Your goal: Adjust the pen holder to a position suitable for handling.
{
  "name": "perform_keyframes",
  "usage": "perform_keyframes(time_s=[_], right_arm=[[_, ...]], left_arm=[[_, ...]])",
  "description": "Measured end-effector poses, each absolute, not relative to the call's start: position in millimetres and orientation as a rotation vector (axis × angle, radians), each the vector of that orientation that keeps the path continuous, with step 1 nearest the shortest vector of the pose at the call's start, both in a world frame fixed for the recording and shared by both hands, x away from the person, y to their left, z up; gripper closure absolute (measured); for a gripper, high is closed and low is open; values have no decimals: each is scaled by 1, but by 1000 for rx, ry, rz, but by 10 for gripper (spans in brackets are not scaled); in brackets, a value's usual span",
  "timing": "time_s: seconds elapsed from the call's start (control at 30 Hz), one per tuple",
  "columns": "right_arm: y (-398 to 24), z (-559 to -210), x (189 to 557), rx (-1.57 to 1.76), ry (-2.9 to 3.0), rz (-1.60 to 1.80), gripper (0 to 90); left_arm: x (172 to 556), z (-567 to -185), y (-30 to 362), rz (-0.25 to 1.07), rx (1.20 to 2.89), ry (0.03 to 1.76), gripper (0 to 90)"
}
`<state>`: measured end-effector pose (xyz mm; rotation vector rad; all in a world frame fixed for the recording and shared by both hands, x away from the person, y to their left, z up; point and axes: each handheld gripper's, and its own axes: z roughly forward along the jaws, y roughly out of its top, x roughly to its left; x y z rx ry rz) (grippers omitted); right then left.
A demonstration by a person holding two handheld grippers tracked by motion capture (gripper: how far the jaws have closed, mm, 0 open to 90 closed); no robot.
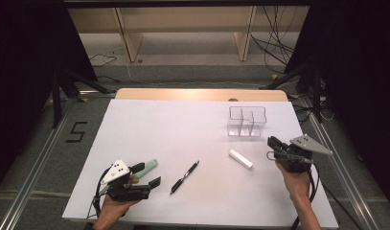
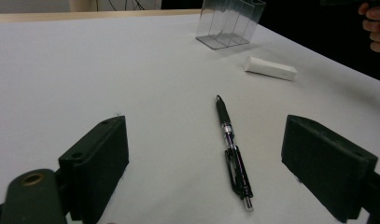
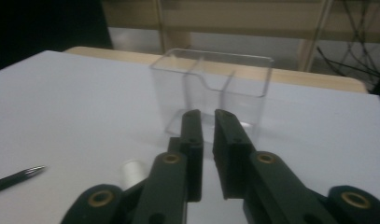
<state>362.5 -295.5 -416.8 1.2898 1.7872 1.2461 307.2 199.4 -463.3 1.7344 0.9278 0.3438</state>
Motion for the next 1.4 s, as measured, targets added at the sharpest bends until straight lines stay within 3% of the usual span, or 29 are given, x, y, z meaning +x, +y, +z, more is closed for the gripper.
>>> perform_keyframes(time_s=[0.07, 0.7, 1.4], right_arm=[[-302, -418, 376, 1322, 1771, 1211, 900], [-325, -451, 479, 1533, 1803, 1095, 900], [-318, -465, 502, 1543, 1911, 1094, 900]], left_arm=[[307, -463, 199, 344, 1735, 928, 143], [308, -463, 200, 347, 1735, 931, 143], [308, -463, 200, 346, 1735, 932, 143]])
